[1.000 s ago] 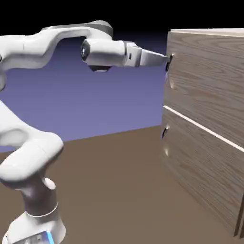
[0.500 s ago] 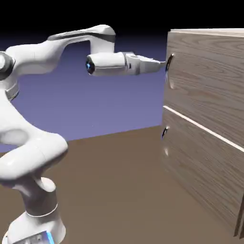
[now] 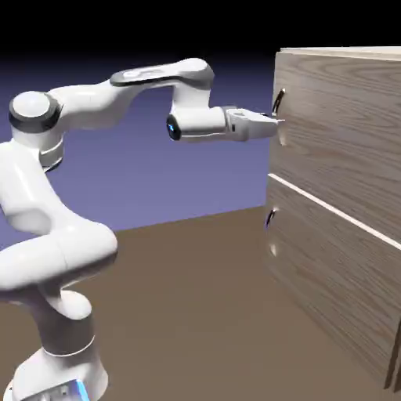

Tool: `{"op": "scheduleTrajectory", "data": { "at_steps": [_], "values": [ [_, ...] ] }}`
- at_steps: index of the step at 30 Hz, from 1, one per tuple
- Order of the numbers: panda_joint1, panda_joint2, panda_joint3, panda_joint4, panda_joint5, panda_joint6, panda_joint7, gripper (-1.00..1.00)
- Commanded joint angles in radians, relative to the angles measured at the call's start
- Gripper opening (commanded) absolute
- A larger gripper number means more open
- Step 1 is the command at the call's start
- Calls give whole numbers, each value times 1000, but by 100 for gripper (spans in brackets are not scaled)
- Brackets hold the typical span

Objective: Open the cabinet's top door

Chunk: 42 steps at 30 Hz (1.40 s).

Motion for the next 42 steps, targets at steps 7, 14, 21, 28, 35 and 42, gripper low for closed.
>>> {"op": "scheduleTrajectory", "data": {
  "at_steps": [7,14,21,28,35,42],
  "values": [
    [217,68,-132,-181,1,-99,-108,-100],
    [471,152,-313,-334,1,-166,-254,-100],
    [725,217,-519,-438,1,-193,-401,-100],
    [979,245,-741,-517,-11,-198,-525,-100],
    [1232,141,-967,-668,-232,-221,-413,-100],
    [1479,-26,-1202,-821,-528,-208,-267,-100]
  ]
}}
